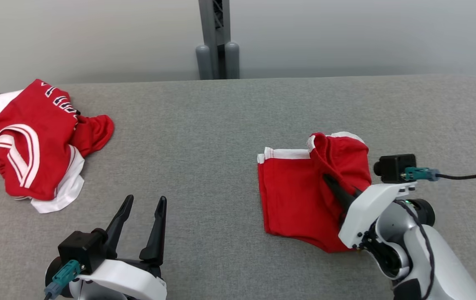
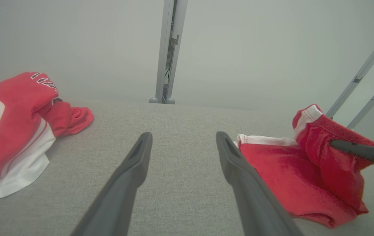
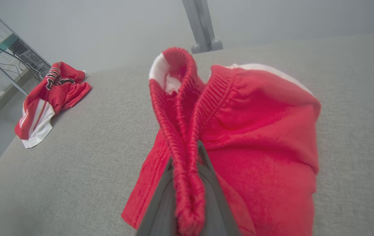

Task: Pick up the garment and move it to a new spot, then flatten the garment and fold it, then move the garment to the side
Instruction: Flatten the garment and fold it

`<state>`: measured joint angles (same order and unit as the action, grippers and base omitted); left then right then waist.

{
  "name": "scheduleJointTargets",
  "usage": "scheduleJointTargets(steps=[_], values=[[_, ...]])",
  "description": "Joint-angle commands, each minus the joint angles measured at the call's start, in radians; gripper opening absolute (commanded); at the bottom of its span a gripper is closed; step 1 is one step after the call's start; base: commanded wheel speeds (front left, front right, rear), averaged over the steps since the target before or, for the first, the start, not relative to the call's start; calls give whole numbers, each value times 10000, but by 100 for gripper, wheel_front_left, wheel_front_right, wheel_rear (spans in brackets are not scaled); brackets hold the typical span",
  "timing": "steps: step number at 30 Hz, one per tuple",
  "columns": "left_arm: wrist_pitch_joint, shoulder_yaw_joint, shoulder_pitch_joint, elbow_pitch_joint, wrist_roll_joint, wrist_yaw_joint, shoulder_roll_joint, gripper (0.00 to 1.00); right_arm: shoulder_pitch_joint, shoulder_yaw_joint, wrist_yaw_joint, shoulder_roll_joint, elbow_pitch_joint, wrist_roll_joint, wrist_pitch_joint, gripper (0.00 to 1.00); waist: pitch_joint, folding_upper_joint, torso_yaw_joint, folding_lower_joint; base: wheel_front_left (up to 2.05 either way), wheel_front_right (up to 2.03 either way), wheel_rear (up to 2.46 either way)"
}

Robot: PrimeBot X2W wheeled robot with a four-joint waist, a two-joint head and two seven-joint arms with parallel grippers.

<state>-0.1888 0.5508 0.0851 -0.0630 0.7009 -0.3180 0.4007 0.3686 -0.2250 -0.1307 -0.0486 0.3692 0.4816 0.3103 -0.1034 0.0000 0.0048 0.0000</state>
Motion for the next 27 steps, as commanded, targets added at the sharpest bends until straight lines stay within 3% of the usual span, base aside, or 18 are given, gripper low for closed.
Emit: scheduleJointTargets(steps=[1, 16, 18, 20, 21, 22, 27], values=[[0, -16, 42, 11, 42, 21, 35, 100, 143, -89, -1, -40, 157, -95, -139, 0, -18, 0, 133, 0, 0, 0, 0], [-123, 81, 177, 208, 120, 117, -134, 100, 1542, -1570, -1, -45, 3456, -1124, -1269, 0, -195, 0, 879, 0, 0, 0, 0], [-141, 84, 187, 237, 130, 136, -149, 100, 1668, -1708, -1, -43, 3657, -1441, -1369, 29, -212, 0, 893, 0, 0, 0, 0], [-160, 76, 204, 268, 145, 143, -161, 100, 1759, -1903, -1, -46, 3721, -1673, -1431, 50, -228, 0, 895, 0, 0, 0, 0], [-159, 68, 216, 281, 134, 150, -162, 100, 1785, -2014, -1, -44, 3681, -1762, -1441, 94, -227, 0, 888, 0, 0, 0, 0], [-156, 61, 221, 291, 122, 155, -160, 100, 1802, -2120, -1, -44, 3599, -1865, -1449, 100, -224, 0, 875, 0, 0, 0, 0], [-188, 20, 194, 326, 171, 127, -111, 100, 1614, -2550, -1, -47, 2723, -2537, -1346, 100, -177, 0, 721, 0, 0, 0, 0]])
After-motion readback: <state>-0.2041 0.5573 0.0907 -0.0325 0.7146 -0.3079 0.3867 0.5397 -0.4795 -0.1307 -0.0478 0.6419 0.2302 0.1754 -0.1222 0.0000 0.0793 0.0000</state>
